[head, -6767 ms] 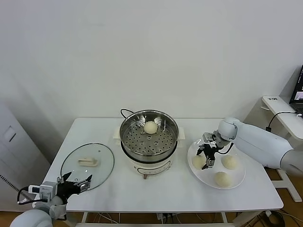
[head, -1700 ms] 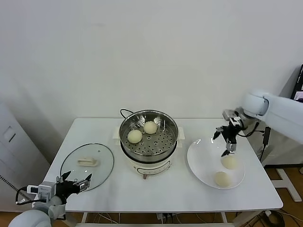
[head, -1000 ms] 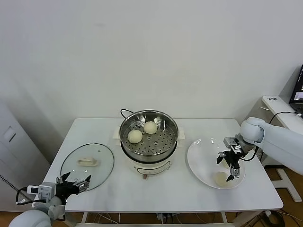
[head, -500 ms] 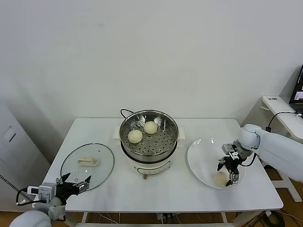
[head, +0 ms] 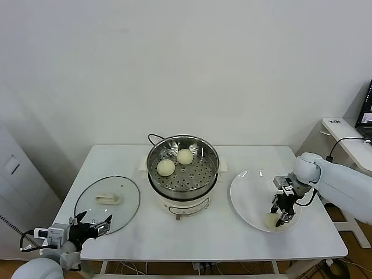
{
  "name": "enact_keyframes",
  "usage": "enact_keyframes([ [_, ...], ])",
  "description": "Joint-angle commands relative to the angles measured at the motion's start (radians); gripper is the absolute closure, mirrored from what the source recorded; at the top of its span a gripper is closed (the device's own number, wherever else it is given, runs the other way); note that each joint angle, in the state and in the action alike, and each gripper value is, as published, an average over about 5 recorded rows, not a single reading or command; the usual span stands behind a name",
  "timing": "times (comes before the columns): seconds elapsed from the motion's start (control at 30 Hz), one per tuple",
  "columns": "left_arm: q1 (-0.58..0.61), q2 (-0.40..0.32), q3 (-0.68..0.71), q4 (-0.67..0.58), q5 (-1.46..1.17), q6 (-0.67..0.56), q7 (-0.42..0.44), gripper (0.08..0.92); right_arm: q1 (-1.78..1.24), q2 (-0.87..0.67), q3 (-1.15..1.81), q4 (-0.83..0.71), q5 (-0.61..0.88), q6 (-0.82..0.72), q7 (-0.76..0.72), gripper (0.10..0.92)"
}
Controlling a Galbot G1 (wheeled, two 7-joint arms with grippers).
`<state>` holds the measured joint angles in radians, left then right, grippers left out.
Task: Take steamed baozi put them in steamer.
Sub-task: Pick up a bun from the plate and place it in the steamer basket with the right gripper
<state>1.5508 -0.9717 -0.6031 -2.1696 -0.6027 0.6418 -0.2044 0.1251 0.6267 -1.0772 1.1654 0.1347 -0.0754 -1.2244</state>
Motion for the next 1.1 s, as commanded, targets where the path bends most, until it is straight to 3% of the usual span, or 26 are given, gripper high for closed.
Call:
enact_keyframes([
  [0.03, -0.001, 0.0, 0.002, 0.0, 0.0, 0.001, 0.0, 0.177, 0.152, -0.008, -0.073, 0.009, 0.035, 0.007, -0.011, 0.601],
  [0.23, -0.01, 0.014, 0.004, 0.005, -0.005, 0.002, 0.0, 0.177, 0.387, 0.046, -0.128, -0.008, 0.068, 0.056, -0.011, 0.601],
  [0.47, -0.017, 0.024, 0.011, 0.016, -0.009, 0.001, 0.0, 0.177, 0.504, 0.211, -0.06, -0.062, 0.044, 0.199, 0.006, 0.598],
  [1.1, -0.019, 0.038, 0.027, 0.008, -0.015, 0.001, 0.002, 0.177, 0.459, 0.564, -0.014, -0.098, -0.043, 0.711, 0.103, 0.597],
])
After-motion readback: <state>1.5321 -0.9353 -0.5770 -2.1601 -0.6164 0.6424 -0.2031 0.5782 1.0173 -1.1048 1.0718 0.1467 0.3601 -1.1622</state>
